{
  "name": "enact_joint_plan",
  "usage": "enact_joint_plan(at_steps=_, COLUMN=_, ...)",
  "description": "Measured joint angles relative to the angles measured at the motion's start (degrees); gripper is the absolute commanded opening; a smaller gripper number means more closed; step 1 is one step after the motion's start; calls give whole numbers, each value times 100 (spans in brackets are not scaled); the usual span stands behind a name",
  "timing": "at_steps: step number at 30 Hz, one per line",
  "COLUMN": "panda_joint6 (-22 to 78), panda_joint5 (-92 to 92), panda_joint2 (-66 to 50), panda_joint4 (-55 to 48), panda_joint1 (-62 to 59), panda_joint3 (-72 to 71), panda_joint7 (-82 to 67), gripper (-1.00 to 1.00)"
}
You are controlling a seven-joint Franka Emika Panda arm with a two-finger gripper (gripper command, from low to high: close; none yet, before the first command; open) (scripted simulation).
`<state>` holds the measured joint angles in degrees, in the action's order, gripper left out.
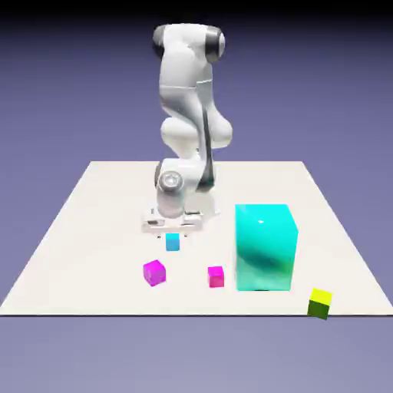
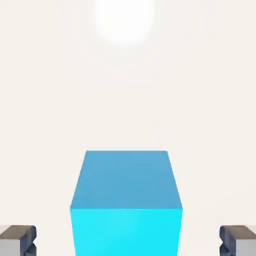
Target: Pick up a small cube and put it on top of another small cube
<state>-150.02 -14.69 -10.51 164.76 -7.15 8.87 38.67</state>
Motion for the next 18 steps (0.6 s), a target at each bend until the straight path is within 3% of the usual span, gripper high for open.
enact_joint_plan(at_steps=1, panda_joint6=-136, panda_joint5=-26, panda_joint2=-126, panda_joint4=10, panda_joint1=-2, panda_joint3=14, panda_joint7=18, gripper=-100)
enact_joint_plan(at_steps=3, panda_joint6=-136, panda_joint5=-25, panda_joint2=-126, panda_joint4=10, panda_joint1=-3, panda_joint3=14, panda_joint7=17, gripper=-100)
enact_joint_plan(at_steps=10, panda_joint6=1349, panda_joint5=272, panda_joint2=1244, panda_joint4=-103, panda_joint1=38, panda_joint3=-137, panda_joint7=-188, gripper=-100)
enact_joint_plan(at_steps=18, panda_joint6=1597, panda_joint5=-819, panda_joint2=844, panda_joint4=-1245, panda_joint1=-70, panda_joint3=-575, panda_joint7=-1932, gripper=-100)
